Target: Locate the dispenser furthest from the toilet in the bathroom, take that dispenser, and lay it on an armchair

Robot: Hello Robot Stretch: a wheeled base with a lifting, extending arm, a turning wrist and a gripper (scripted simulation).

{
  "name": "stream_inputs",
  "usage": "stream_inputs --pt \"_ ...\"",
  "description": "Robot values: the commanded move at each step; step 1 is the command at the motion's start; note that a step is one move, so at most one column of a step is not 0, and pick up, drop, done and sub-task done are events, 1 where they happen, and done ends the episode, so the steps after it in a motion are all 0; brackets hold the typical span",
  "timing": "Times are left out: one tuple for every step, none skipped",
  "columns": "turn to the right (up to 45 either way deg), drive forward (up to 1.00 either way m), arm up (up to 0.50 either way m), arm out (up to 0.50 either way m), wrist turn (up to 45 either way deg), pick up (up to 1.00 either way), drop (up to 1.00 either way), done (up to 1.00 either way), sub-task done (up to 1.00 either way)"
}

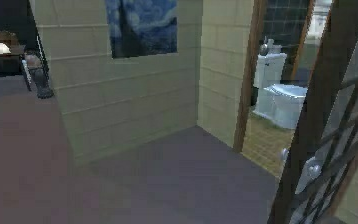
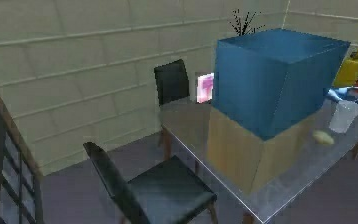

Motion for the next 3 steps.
stream_inputs --pt "-24.0 0.0 0.0 0.0 0.0 0.0 0.0 0.0 0.0" --pt "0.0 0.05 0.0 0.0 0.0 0.0 0.0 0.0 0.0" --pt "33.0 0.0 0.0 0.0 0.0 0.0 0.0 0.0 0.0"
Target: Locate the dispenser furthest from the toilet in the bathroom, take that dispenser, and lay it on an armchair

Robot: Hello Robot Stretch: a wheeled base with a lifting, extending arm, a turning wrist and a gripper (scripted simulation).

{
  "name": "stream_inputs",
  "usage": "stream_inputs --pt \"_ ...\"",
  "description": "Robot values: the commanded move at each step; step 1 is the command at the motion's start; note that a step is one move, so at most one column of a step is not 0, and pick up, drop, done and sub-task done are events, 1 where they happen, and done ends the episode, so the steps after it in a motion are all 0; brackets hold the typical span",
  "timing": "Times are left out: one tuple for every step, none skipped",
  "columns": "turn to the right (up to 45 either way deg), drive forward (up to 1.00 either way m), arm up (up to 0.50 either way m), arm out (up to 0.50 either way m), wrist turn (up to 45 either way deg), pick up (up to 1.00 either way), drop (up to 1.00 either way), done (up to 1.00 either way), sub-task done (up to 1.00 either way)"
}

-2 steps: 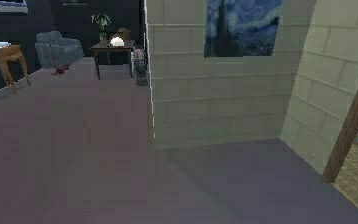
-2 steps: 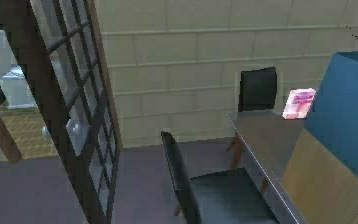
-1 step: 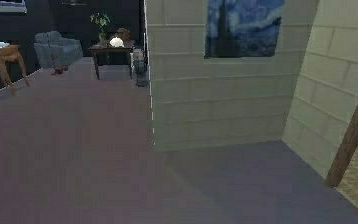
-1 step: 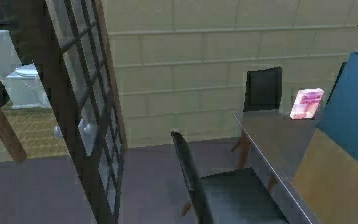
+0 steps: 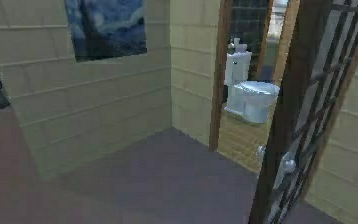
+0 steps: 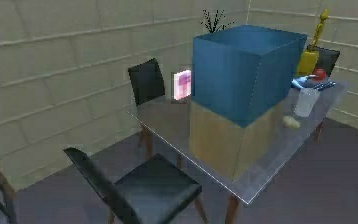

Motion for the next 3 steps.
stream_inputs --pt "0.0 0.9 0.0 0.0 0.0 0.0 0.0 0.0 0.0" --pt "42.0 0.0 0.0 0.0 0.0 0.0 0.0 0.0 0.0" --pt "0.0 1.0 0.0 0.0 0.0 0.0 0.0 0.0 0.0"
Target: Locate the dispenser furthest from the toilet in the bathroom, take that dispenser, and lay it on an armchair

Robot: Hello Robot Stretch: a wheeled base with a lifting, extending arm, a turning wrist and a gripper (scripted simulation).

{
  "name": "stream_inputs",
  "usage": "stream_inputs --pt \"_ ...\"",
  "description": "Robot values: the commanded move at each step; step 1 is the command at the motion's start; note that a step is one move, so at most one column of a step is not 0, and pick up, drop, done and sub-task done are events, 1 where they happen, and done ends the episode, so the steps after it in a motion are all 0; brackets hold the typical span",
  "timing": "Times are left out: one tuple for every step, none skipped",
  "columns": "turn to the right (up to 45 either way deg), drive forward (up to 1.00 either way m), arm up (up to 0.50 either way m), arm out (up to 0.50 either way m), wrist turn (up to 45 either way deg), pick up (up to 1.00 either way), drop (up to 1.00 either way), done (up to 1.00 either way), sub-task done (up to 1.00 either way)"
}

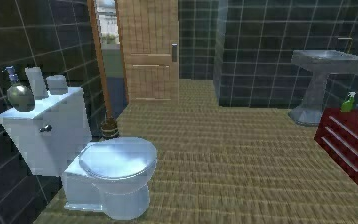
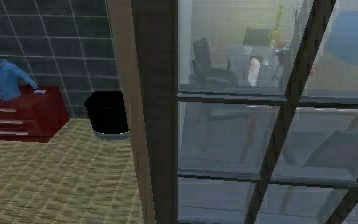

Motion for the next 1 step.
stream_inputs --pt "3.0 0.0 0.0 0.0 0.0 0.0 0.0 0.0 0.0"
